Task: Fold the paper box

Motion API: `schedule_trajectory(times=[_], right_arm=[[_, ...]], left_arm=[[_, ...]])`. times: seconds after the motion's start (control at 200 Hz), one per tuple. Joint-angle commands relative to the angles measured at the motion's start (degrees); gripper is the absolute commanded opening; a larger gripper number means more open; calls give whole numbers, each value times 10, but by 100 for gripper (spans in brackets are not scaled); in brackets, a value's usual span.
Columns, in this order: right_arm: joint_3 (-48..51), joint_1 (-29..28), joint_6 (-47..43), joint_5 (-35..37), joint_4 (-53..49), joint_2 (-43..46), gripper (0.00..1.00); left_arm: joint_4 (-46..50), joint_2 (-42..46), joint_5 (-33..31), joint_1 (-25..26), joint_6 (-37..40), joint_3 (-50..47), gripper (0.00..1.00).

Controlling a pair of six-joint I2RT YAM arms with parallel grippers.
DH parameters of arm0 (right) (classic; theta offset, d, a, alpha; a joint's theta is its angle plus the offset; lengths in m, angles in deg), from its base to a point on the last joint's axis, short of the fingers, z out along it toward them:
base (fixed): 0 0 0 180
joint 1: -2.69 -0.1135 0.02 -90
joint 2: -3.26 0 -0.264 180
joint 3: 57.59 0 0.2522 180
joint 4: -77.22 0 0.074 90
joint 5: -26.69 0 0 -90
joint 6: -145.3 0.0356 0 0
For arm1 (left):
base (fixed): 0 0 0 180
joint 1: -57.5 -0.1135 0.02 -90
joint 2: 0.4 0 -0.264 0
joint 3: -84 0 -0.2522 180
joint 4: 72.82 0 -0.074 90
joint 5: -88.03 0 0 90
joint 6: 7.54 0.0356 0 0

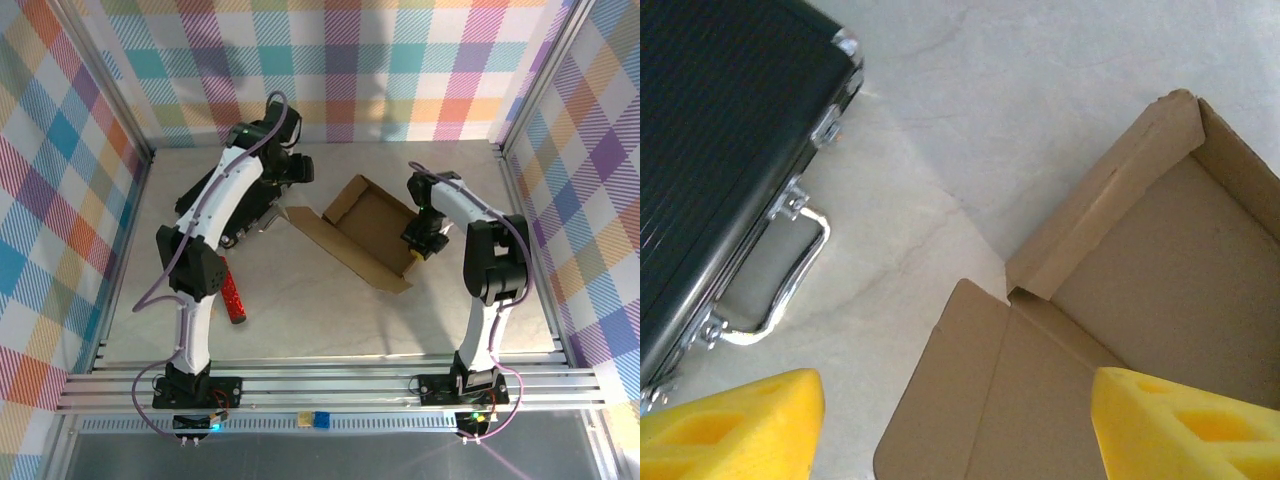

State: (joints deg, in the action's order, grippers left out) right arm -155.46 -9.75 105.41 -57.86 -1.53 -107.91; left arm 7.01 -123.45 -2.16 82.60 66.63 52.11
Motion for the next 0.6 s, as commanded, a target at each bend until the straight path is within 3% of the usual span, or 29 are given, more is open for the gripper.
schedule_trajectory(times=[0.0, 0.17, 0.41, 0.59], right_arm=[[49, -6, -25, 20, 6, 14, 0], [94, -7, -97, 38, 45, 52, 0], [76, -7, -170, 58, 54, 44, 0], [47, -12, -204, 60, 66, 41, 0]], left_arm=[[19, -44, 30, -1, 69, 79, 66], [21, -97, 42, -1, 138, 98, 66], [-6, -134, 70, 10, 157, 95, 66], [-47, -70, 62, 31, 174, -57, 71]])
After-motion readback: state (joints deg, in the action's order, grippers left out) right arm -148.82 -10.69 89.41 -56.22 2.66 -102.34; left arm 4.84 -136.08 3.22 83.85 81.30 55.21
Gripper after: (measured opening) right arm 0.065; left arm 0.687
